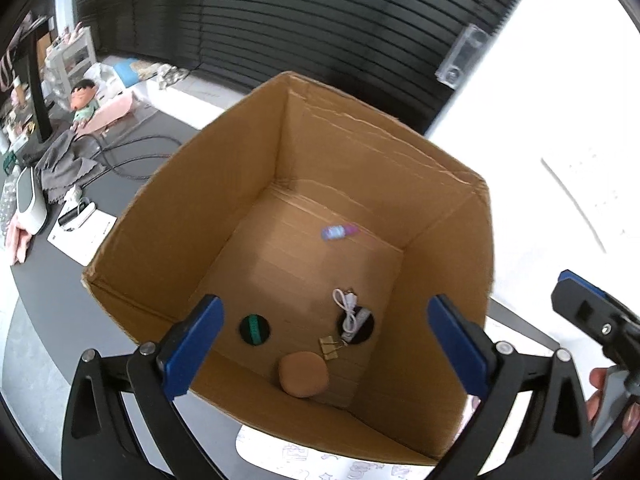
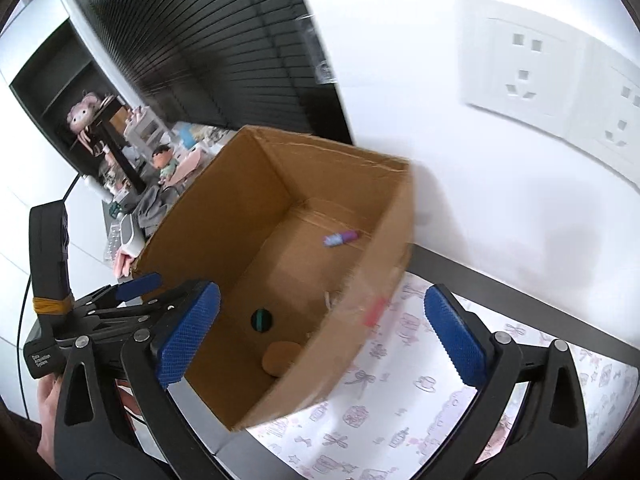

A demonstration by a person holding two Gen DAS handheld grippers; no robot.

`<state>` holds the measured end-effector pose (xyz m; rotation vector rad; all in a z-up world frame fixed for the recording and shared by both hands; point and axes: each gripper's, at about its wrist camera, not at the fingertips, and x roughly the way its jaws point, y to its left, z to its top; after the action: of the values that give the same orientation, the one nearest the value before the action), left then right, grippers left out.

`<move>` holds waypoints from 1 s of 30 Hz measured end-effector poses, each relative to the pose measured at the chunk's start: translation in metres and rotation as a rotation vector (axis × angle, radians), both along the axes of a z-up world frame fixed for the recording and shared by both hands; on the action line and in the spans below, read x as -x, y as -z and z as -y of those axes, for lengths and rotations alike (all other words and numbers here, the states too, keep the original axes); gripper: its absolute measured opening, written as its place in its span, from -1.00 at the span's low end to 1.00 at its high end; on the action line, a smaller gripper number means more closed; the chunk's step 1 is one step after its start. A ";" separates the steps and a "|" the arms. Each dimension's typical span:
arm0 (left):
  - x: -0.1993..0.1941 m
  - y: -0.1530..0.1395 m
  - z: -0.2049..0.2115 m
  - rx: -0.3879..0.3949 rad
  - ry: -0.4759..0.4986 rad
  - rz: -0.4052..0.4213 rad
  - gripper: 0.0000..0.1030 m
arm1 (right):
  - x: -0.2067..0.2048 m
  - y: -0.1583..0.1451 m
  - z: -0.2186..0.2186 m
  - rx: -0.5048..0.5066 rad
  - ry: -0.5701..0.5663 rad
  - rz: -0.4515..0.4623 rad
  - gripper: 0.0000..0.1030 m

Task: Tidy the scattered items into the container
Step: 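Move both grippers back over the remaining items on the mat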

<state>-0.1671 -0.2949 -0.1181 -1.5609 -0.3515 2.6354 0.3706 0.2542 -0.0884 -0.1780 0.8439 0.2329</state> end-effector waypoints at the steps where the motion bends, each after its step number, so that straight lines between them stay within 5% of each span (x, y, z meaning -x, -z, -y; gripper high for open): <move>1: -0.001 -0.002 -0.006 0.002 0.008 -0.003 0.97 | 0.004 -0.002 0.006 0.018 -0.023 -0.015 1.00; 15: -0.007 -0.031 -0.081 -0.014 0.107 -0.041 0.99 | 0.046 -0.039 0.089 0.000 0.069 0.040 1.00; 30: -0.029 -0.033 -0.202 0.015 0.342 -0.043 0.99 | 0.089 -0.069 0.182 0.024 0.196 0.092 1.00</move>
<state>-0.1385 -0.0927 -0.0846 -1.4179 -0.0540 2.4067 0.2814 0.0717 -0.0189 -0.1262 0.7670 0.0304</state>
